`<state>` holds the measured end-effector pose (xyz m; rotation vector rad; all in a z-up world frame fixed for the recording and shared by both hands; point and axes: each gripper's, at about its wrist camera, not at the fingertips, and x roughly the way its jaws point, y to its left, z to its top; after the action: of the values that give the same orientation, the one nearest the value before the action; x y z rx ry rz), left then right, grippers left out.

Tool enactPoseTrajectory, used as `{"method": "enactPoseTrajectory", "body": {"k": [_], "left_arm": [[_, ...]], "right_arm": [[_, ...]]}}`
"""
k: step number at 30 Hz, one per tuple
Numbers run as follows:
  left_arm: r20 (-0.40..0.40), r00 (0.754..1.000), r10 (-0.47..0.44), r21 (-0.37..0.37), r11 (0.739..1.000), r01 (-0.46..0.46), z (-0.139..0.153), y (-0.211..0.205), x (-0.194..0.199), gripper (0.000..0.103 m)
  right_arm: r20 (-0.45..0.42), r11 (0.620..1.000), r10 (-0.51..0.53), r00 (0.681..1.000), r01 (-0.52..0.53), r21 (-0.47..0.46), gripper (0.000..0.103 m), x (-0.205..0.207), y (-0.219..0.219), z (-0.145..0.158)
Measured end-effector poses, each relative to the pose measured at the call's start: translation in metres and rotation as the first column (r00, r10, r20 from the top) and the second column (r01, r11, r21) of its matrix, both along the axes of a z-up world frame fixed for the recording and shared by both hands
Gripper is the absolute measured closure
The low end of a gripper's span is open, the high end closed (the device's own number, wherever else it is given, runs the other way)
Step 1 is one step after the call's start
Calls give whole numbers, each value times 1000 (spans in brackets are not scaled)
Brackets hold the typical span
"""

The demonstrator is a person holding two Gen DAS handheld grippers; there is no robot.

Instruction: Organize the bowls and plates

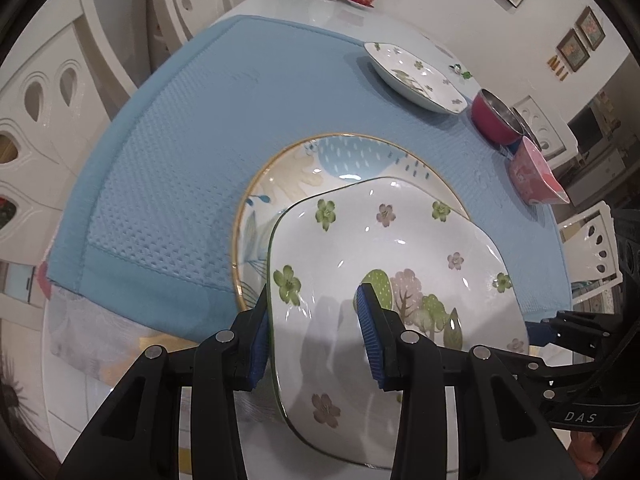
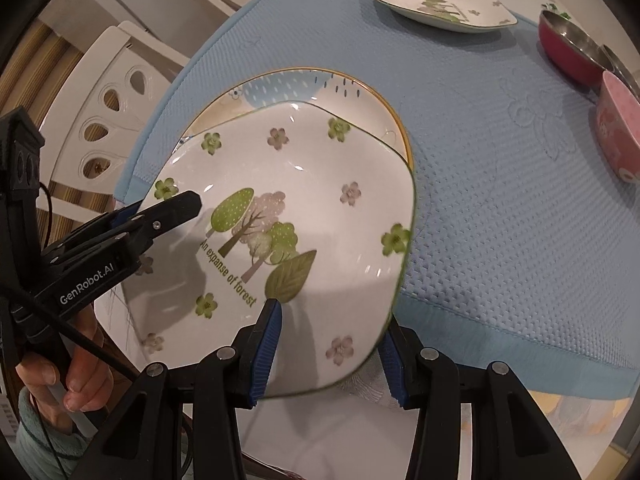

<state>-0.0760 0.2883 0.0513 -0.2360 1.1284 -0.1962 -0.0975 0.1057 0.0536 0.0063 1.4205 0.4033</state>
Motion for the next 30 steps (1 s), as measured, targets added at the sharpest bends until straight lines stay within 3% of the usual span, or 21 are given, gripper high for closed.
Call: {"method": "enactPoseTrajectory", "body": {"k": [8, 14, 30], "left_arm": [[35, 999, 38, -5, 999, -38, 10, 11, 6, 65], [46, 996, 75, -55, 996, -73, 15, 24, 10, 65], [52, 997, 59, -60, 997, -56, 18, 27, 21, 65]], "right_arm": [[21, 1000, -10, 1000, 10, 9, 57, -2, 0, 5], [54, 999, -41, 998, 40, 12, 57, -2, -4, 13], [71, 999, -46, 996, 44, 23, 57, 4, 1, 19]]}}
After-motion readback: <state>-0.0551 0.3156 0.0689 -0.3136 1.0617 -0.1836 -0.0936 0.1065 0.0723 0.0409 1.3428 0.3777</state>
